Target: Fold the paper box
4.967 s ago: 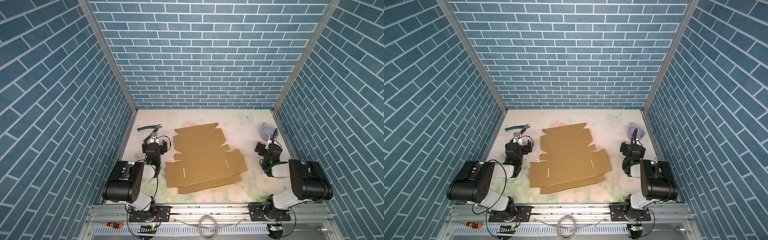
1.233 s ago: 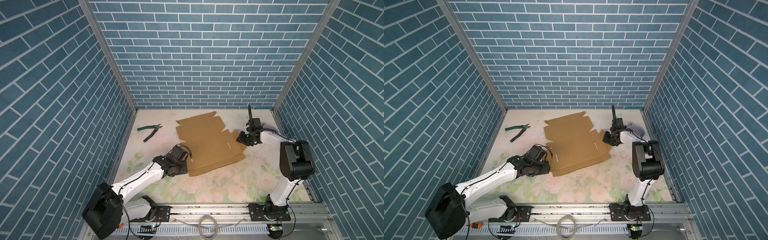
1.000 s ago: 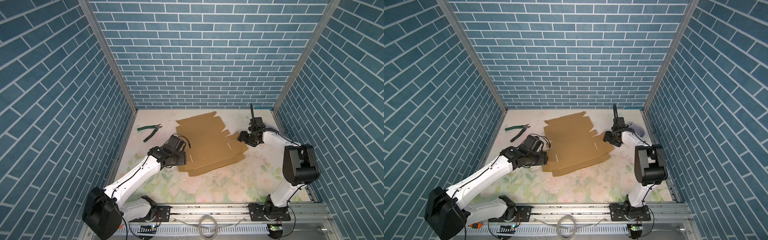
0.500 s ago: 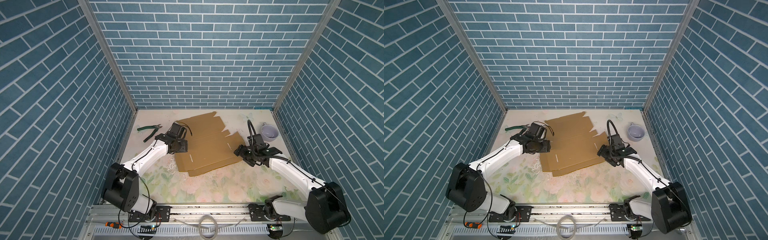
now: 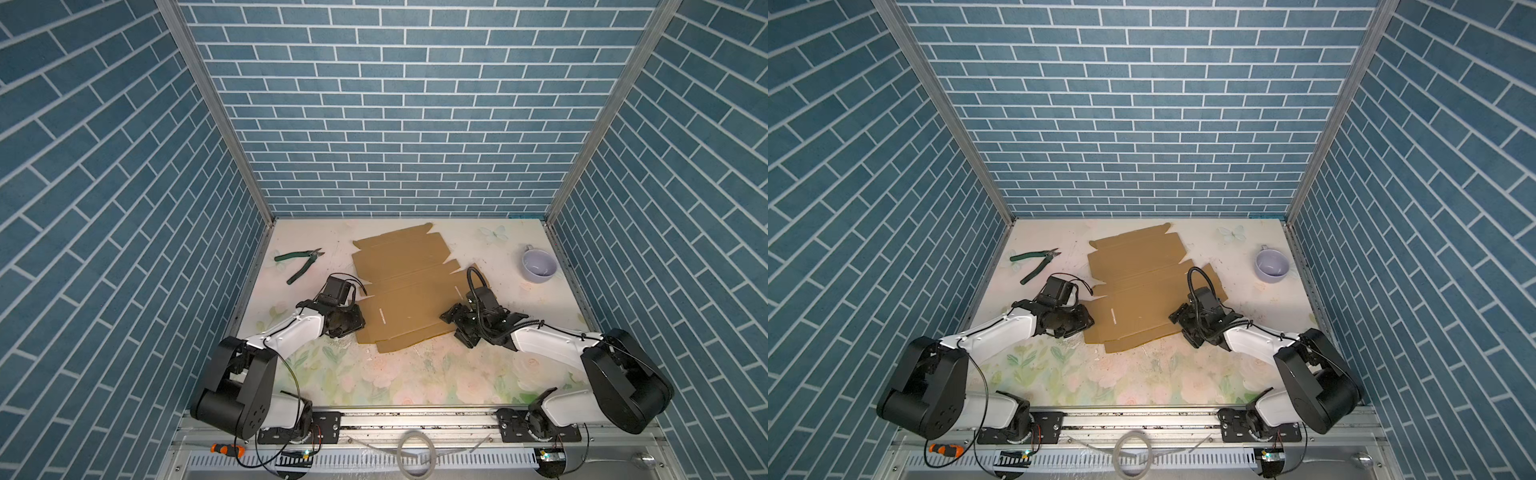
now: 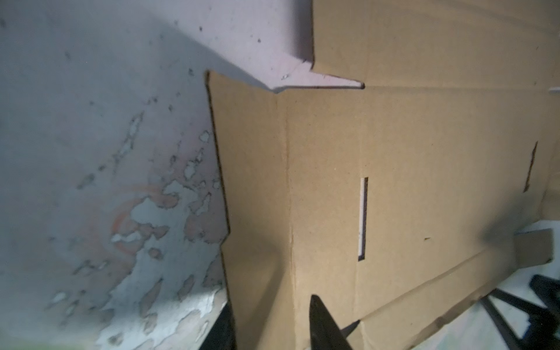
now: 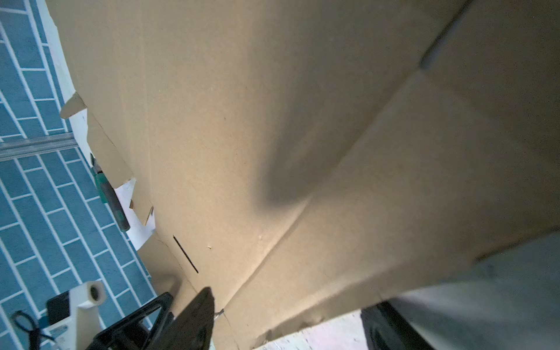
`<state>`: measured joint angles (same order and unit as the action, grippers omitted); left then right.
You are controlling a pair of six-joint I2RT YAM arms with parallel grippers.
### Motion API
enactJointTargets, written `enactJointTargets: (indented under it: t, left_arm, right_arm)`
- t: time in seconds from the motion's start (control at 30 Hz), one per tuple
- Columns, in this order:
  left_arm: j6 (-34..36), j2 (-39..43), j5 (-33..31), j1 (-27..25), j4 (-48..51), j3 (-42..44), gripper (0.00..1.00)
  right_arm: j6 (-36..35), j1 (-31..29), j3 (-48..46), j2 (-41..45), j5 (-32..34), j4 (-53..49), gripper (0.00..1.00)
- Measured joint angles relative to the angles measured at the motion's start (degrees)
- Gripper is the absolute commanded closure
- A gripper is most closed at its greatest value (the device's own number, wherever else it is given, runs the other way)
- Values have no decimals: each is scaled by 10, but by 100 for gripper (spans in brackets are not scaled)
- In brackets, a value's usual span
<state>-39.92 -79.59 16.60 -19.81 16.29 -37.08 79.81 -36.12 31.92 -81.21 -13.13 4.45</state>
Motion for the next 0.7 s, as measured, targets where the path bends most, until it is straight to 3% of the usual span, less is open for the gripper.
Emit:
enactJointTargets:
  t: [0.23,0.5,0.7]
  left_arm:
    - [-57,46,16,-47,-36,40,84]
    - [-145,129,-15,-142,-51,58,87]
    - [-198,150,-38,-197,-51,70,86]
  right_arm:
    - [31,-2,-24,-3,9,59,36]
    - [37,5,-34,-11,20,76,58]
    - [-6,23,-33,-6,26,53,76]
